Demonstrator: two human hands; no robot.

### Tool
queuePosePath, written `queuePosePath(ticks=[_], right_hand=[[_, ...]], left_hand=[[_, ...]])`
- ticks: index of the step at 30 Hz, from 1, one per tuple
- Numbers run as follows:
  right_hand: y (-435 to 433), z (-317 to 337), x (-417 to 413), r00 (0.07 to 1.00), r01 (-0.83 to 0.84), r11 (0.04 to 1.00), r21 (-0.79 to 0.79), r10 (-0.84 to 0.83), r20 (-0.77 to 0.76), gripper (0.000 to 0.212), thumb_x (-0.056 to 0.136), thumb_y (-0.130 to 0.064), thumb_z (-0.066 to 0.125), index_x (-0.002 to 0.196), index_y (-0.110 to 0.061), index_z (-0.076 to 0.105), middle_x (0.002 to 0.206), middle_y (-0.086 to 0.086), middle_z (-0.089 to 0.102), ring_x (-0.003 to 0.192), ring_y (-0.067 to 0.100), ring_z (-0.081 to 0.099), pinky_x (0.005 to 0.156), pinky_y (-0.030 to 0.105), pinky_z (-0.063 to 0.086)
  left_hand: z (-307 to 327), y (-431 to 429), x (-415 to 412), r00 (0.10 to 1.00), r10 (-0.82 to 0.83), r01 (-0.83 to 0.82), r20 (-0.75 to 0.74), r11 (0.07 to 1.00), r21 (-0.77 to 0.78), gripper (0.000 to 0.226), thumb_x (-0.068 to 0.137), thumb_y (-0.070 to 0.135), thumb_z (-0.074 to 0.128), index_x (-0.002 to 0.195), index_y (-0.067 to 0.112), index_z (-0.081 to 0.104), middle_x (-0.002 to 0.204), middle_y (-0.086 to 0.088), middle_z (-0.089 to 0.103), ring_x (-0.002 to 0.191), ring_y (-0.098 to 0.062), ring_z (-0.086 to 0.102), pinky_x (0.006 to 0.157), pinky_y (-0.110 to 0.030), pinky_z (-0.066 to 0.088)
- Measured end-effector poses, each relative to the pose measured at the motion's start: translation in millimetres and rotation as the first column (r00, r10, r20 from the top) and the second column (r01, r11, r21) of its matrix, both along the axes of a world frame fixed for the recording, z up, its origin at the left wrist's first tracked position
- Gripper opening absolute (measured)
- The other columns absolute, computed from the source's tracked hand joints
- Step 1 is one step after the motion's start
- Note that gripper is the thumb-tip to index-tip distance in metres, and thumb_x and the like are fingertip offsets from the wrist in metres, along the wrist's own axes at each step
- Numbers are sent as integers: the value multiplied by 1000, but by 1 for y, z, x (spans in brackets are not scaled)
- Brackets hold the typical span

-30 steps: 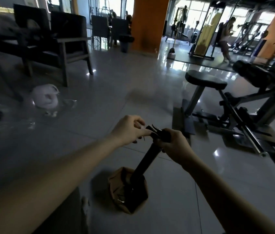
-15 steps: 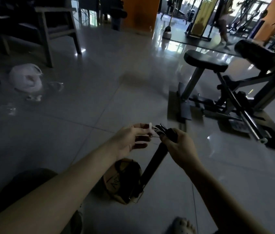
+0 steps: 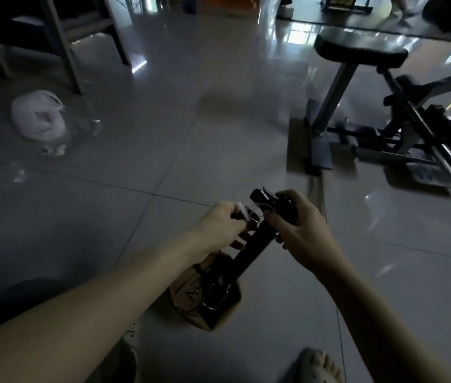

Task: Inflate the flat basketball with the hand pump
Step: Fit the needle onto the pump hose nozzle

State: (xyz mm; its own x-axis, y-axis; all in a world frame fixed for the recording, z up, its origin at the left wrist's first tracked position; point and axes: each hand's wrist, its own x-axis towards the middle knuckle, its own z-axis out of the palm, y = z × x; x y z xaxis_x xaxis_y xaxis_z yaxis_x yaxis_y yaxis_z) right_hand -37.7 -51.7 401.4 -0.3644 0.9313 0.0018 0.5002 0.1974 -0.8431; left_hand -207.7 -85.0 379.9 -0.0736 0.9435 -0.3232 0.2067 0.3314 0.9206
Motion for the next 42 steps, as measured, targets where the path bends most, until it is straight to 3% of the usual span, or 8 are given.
queuePosePath(ticks=[5,11,16,22,28,32,38,42], right_hand=[[5,-9,6,983,-1,999,39,-6,181,27,96,-26,61,118,-31,48,105,-3,62,83,10,63,61,21,48],[6,-12,7,970,14,999,-33,-5,243,13,95,-21,60,105,-22,52,102,4,57,82,18,59,62,25,45],[7,0,18,995,46,969,-243,-24,94,11,91,-7,60,99,-15,59,102,23,65,86,34,63,66,35,47],[5,-1,25,997,30,969,-246,-10,81,8,93,-22,65,97,-15,62,97,20,68,91,37,65,66,33,48],[5,2,30,997,55,955,-291,-38,63,11,95,-24,64,96,-13,63,99,21,69,93,36,66,68,33,49],[5,0,31,990,139,929,-344,-118,81,6,94,-17,63,98,-13,62,100,18,69,92,31,67,67,30,49],[6,0,37,970,239,908,-344,-243,32,5,92,-12,65,91,-17,63,97,17,69,87,28,67,64,29,47],[7,7,47,948,276,868,-414,-318,-34,10,90,-8,66,91,-18,64,98,18,69,83,25,63,64,28,45]], left_hand=[[4,11,-10,998,-26,32,-49,991,133,15,96,23,65,97,10,73,78,-3,72,69,-16,67,61,-28,55],[13,7,-4,948,-191,247,-256,947,207,31,104,31,49,89,13,69,73,-4,68,63,-17,63,55,-31,53],[22,5,2,933,-273,325,-233,918,227,37,105,31,42,83,7,60,68,1,54,61,-13,51,57,-33,43],[21,9,9,960,-209,253,-188,933,256,47,102,27,49,63,0,43,60,-6,41,57,-20,43,57,-33,39],[18,16,14,988,-150,147,25,985,94,39,103,30,49,73,8,62,79,-6,61,69,-18,59,62,-31,50],[4,18,27,994,-62,59,-90,998,-39,29,101,27,49,89,9,68,94,-5,65,67,-15,56,55,-29,42],[3,24,39,900,-87,132,-428,988,78,37,100,30,48,66,15,48,63,-2,48,61,-22,47,59,-32,34],[5,23,44,978,-137,151,-155,985,85,37,103,34,47,75,11,57,71,0,54,62,-13,52,60,-29,41]])
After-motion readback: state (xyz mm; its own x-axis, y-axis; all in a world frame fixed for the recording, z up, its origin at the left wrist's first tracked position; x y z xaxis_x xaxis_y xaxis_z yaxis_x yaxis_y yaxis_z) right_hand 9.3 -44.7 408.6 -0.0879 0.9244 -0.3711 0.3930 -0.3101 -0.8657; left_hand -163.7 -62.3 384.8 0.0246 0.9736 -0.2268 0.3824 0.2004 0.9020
